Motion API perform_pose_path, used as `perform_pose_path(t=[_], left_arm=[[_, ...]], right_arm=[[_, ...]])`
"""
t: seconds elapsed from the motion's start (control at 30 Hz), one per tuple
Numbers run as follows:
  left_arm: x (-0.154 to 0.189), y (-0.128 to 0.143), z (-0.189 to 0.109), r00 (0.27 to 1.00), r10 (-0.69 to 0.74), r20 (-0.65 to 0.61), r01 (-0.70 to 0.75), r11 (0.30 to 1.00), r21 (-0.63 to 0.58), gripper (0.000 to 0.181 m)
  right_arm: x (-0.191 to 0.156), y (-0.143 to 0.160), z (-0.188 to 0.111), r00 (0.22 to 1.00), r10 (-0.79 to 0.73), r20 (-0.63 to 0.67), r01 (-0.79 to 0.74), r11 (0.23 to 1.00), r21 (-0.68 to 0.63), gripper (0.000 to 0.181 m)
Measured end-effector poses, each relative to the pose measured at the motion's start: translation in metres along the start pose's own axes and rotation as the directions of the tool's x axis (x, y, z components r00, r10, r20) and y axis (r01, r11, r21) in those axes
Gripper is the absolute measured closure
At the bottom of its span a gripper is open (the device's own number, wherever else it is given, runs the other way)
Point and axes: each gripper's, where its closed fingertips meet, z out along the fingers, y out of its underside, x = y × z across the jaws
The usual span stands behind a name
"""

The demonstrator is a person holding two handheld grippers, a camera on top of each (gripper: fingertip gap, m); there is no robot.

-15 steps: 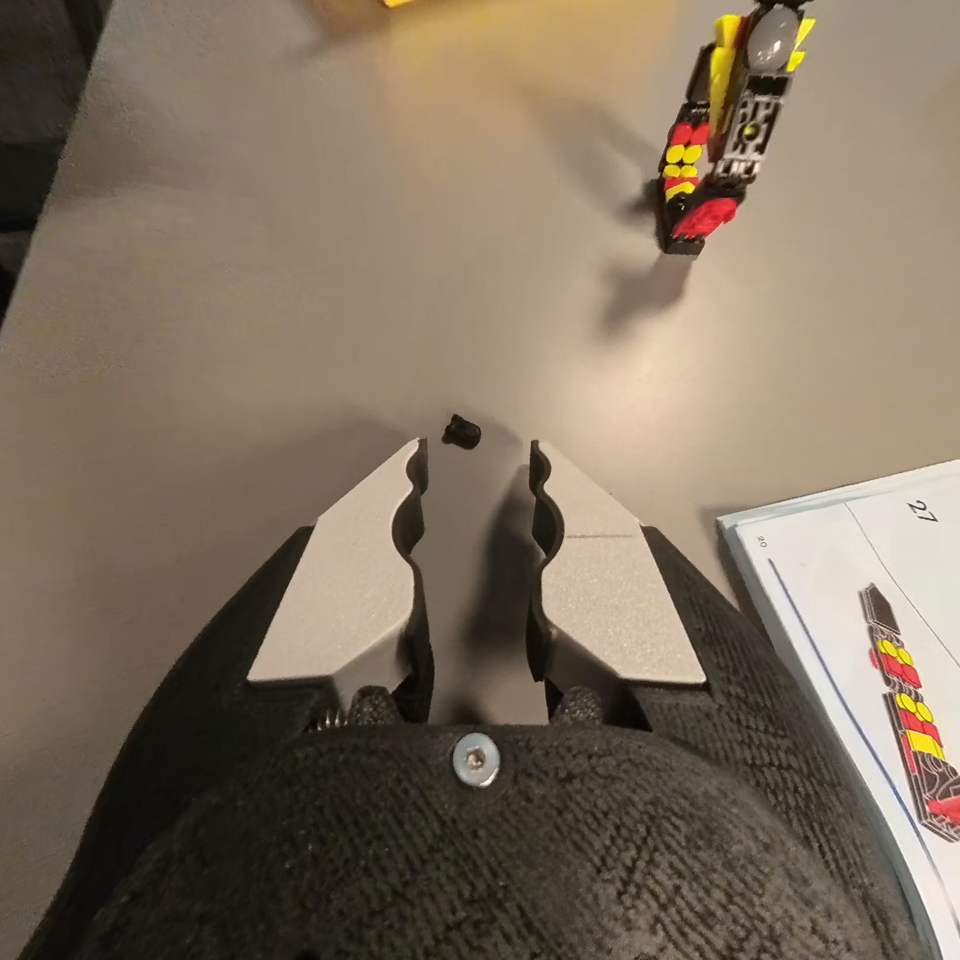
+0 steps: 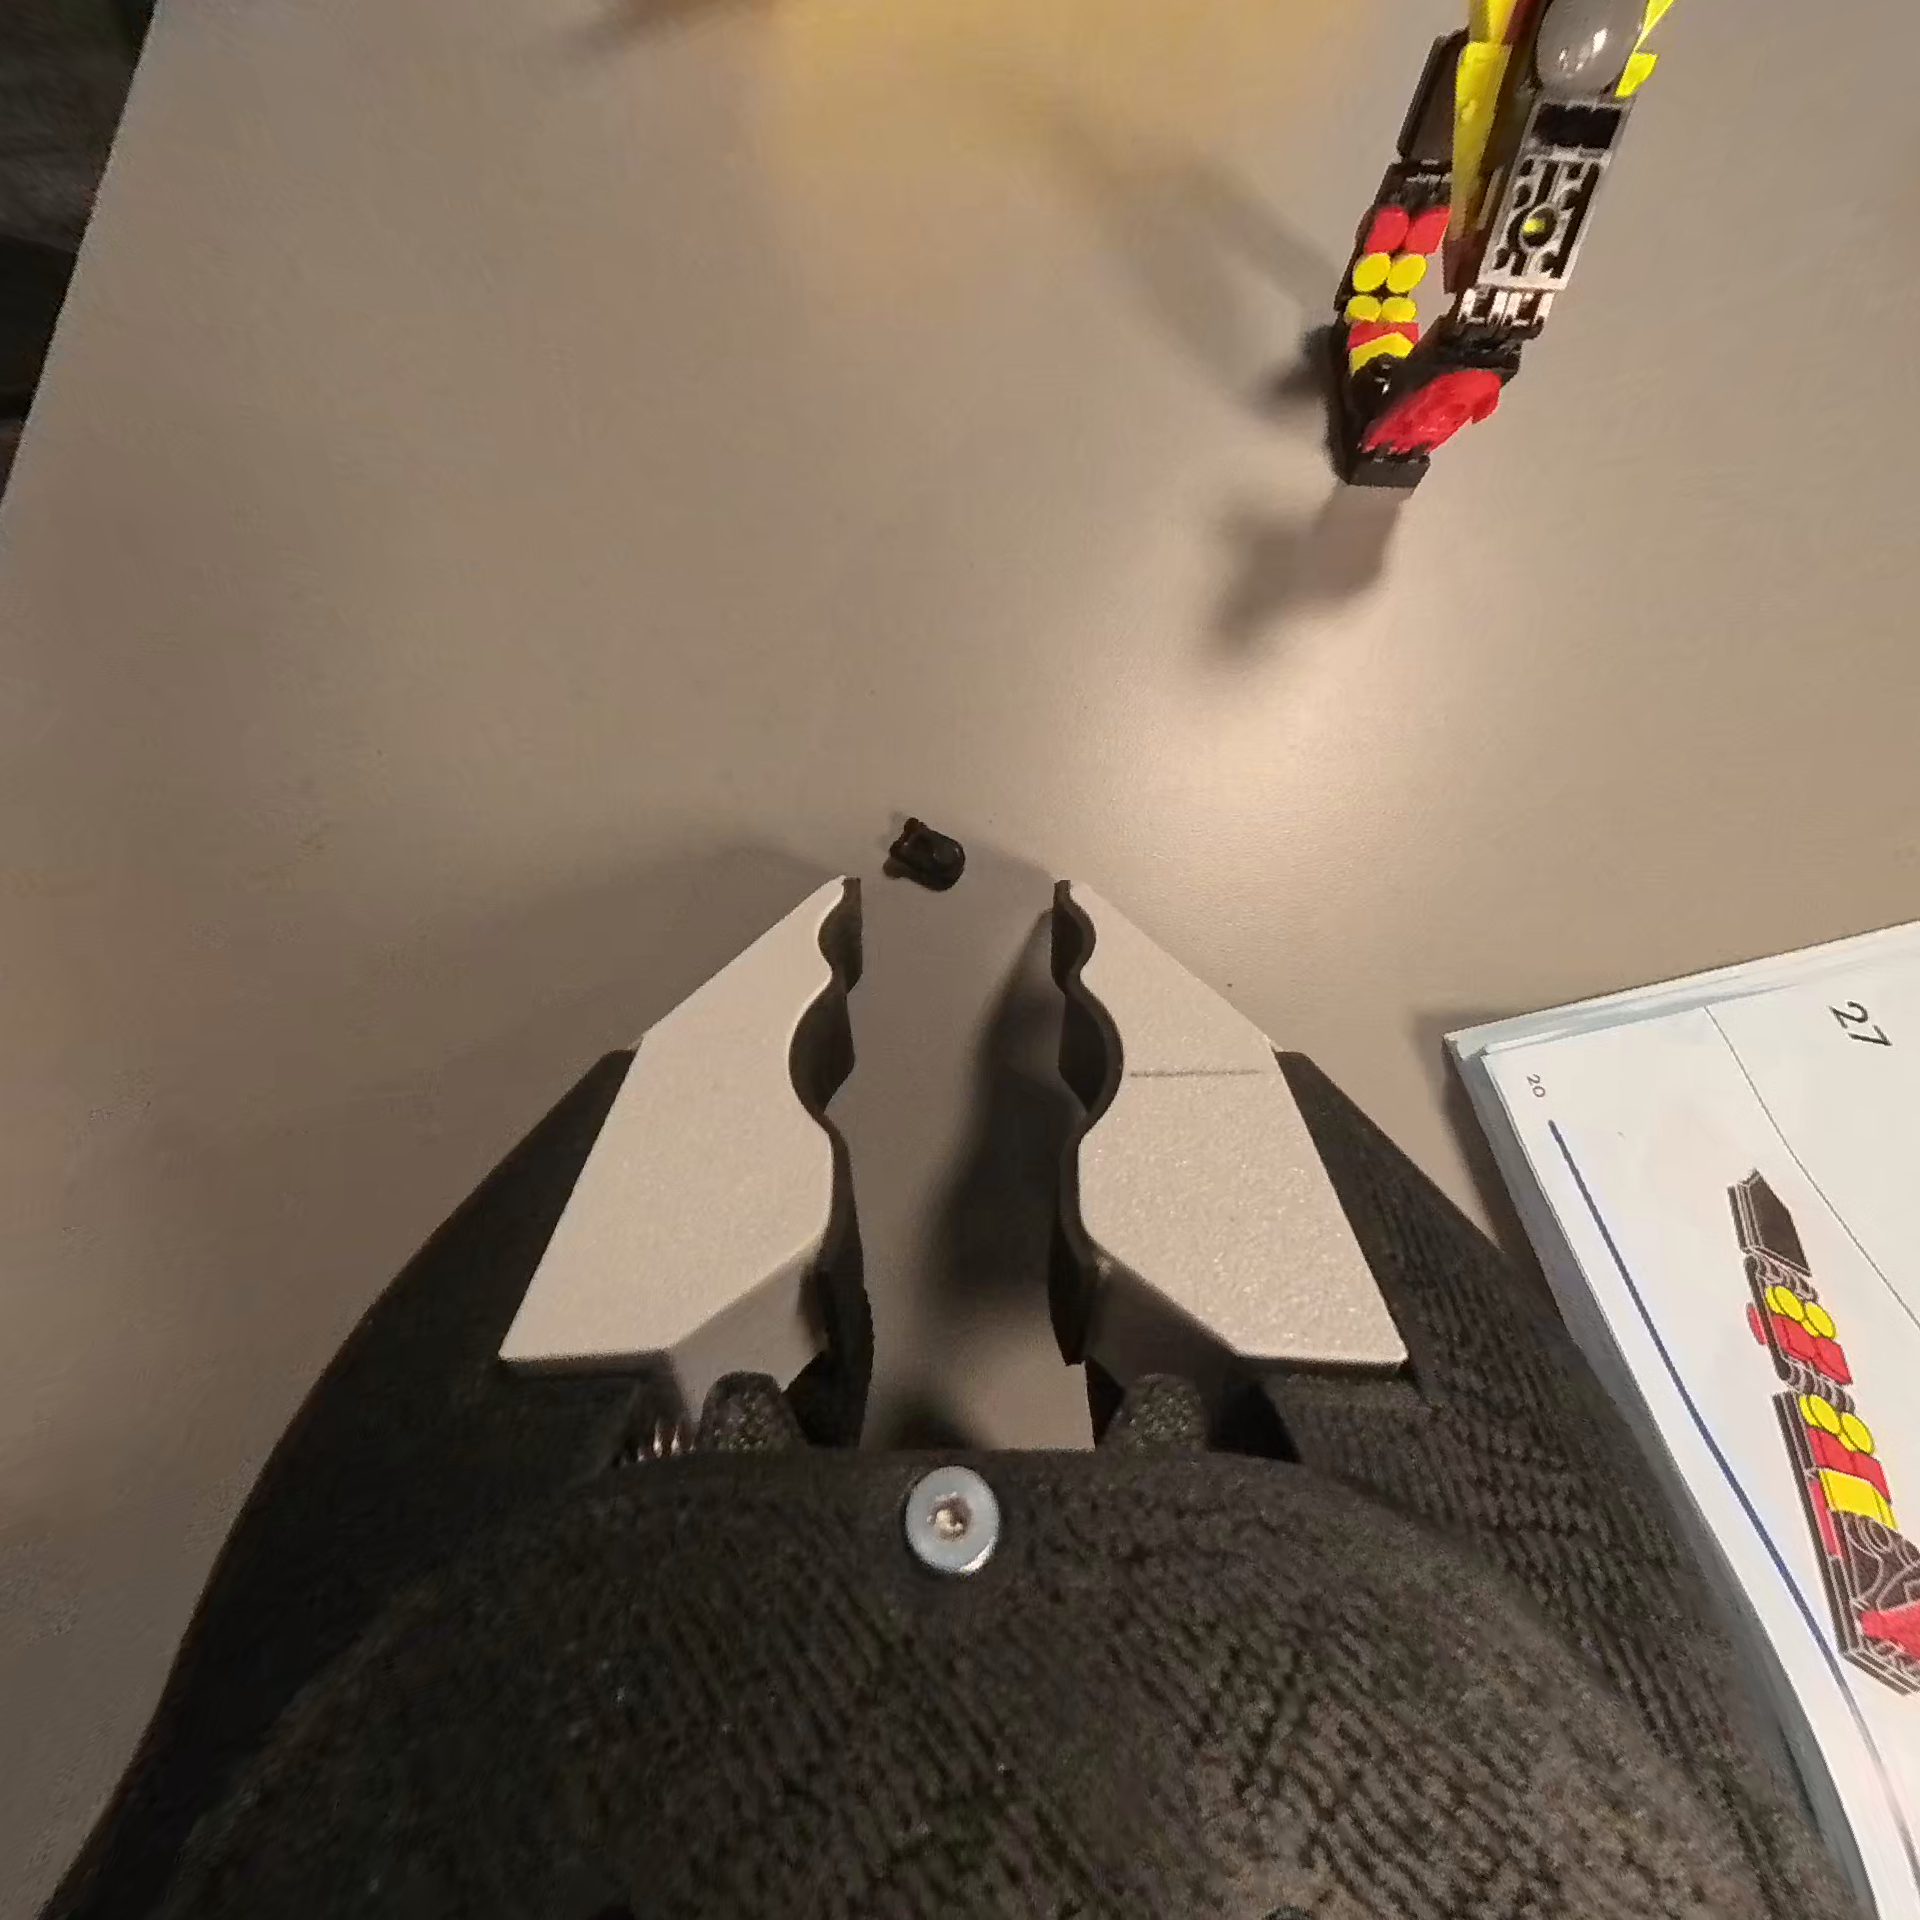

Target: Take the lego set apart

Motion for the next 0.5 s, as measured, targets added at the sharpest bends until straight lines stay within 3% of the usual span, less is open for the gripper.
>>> perform_pose_path(t=[0.07, 0.17, 0.27, 0.33, 0.4, 0.5], left_arm=[[-0.001, 0.004, 0.005, 1.0, -0.02, -0.007, 0.02, 0.998, -0.058, 0.152], [-0.002, -0.003, 0.003, 0.999, -0.031, -0.005, 0.031, 0.999, -0.04, 0.145], [0.021, -0.036, -0.032, 1.0, 0.008, -0.021, -0.003, 0.975, 0.222, 0.142], [0.075, -0.057, -0.072, 0.989, 0.121, -0.087, -0.062, 0.867, 0.495, 0.141], [0.148, -0.053, -0.095, 0.949, 0.286, -0.13, -0.129, 0.732, 0.669, 0.14], [0.258, -0.013, -0.07, 0.83, 0.522, -0.197, -0.236, 0.648, 0.724, 0.141]], right_arm=[[0.001, -0.001, -0.001, 1.0, 0.005, -0.001, -0.005, 1.0, 0.007, 0.146], [0.004, -0.004, -0.002, 1.0, 0.0, -0.016, 0.0, 1.0, 0.028, 0.147], [0.022, -0.014, -0.01, 0.99, -0.039, -0.139, 0.053, 0.994, 0.097, 0.148], [0.048, -0.023, -0.021, 0.938, -0.081, -0.336, 0.136, 0.98, 0.144, 0.148], [0.074, -0.032, -0.041, 0.814, -0.12, -0.568, 0.259, 0.951, 0.17, 0.151], [0.09, -0.045, -0.066, 0.62, -0.152, -0.77, 0.416, 0.896, 0.158, 0.166]])
